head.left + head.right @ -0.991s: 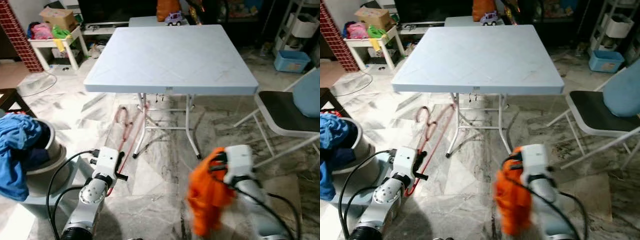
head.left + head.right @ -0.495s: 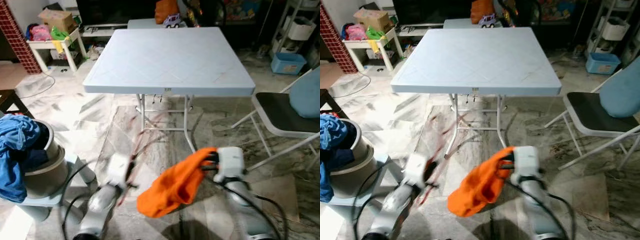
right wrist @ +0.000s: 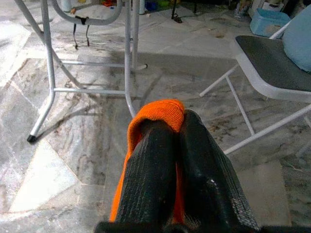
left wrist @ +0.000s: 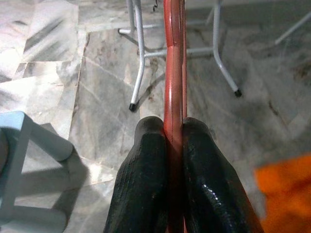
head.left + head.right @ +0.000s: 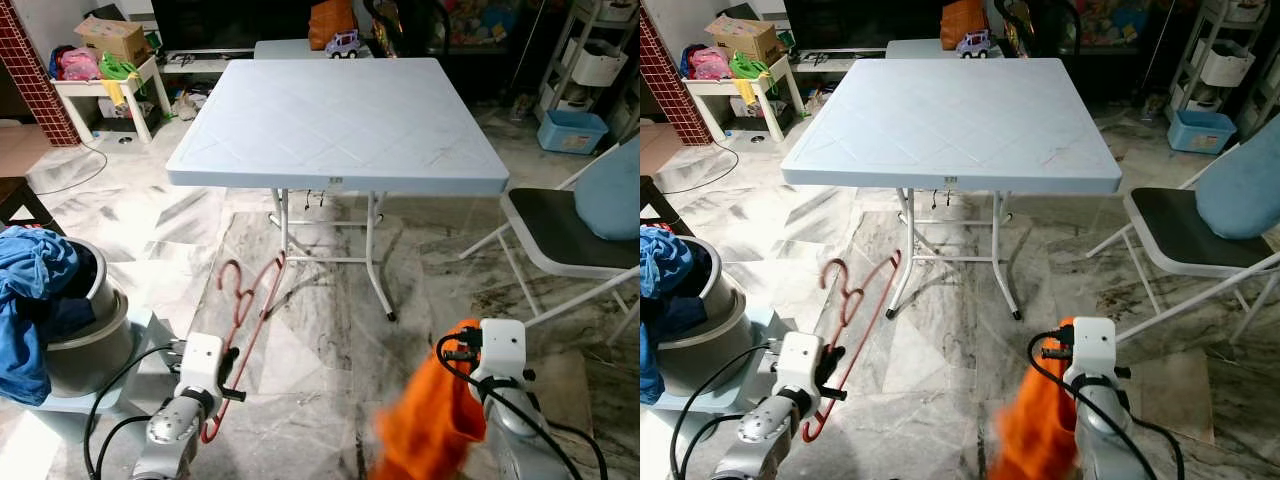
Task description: Hang hanger
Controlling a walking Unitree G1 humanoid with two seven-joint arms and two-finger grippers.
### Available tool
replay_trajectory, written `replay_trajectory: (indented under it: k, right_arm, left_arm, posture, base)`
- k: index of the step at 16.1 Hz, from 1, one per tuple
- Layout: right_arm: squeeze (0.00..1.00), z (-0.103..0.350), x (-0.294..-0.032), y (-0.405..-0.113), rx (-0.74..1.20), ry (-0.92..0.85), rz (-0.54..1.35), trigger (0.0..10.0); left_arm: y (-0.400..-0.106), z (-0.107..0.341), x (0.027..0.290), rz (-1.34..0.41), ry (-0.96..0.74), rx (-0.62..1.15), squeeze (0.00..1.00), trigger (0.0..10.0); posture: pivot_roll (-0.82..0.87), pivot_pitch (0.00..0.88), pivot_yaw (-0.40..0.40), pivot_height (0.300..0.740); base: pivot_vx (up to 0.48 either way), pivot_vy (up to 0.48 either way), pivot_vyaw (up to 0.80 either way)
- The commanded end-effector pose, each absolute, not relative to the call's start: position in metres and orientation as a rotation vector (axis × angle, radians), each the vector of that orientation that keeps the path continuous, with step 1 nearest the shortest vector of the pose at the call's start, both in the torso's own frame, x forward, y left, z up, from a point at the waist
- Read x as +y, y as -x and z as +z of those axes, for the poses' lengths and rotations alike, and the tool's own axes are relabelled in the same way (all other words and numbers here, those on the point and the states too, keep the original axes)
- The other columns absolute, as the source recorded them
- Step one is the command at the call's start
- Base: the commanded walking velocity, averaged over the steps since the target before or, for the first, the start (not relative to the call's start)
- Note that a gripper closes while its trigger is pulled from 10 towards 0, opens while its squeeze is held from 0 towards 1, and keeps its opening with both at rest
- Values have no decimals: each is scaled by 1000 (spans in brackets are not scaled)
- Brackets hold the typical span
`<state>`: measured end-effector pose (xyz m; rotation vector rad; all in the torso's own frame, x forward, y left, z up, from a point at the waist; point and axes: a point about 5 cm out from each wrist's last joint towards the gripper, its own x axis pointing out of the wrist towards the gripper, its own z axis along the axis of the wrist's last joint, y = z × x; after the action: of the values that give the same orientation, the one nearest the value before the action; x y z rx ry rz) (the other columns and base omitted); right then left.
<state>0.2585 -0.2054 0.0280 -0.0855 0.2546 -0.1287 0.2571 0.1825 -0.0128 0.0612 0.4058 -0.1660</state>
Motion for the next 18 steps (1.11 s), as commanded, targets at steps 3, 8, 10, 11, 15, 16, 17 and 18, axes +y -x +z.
replay_trajectory:
  k: [3, 8, 10, 11, 15, 16, 17, 18]
  right_arm:
    - [0, 37, -198, -258, 188, 63, -125, 0]
    - [0, 67, -186, -272, 78, 3, -86, 0]
    - [0, 85, -182, -281, 19, 0, -58, 0]
    - [0, 96, -178, -283, -17, -15, -43, 0]
    - [0, 103, -172, -283, -31, -21, -19, 0]
    - [0, 104, -172, -282, -32, -27, -20, 0]
    - [0, 106, -171, -281, -37, -30, -15, 0]
    - [0, 110, -170, -281, -54, -38, -4, 0]
  left_arm:
    - [-257, -13, 182, -177, -20, 387, 0, 10000]
    - [-279, 17, 164, -202, 49, 241, 0, 10000]
    - [-294, 59, 161, -187, 87, 97, 0, 10000]
    - [-297, 77, 158, -205, 85, 37, 0, 10000]
    - [-292, 88, 152, -215, 99, 30, 0, 10000]
    - [-289, 89, 151, -207, 107, 54, 0, 10000]
    - [-288, 90, 151, -206, 103, 54, 0, 10000]
    - [-288, 92, 151, -199, 100, 53, 0, 10000]
  posture:
    - [-31, 0, 16, 740]
    - [-26, 0, 10, 740]
    - [-21, 0, 11, 740]
    - [-16, 0, 13, 740]
    - [-19, 0, 20, 740]
    - [-21, 3, 19, 740]
    - [-21, 3, 18, 740]
    - [-21, 5, 16, 740]
  base:
    - [0, 0, 0]
    - [0, 0, 0]
    - [0, 0, 0]
    - [0, 0, 0]
    - [62, 0, 0]
    - [247, 0, 0]
    - [244, 0, 0]
    - [244, 0, 0]
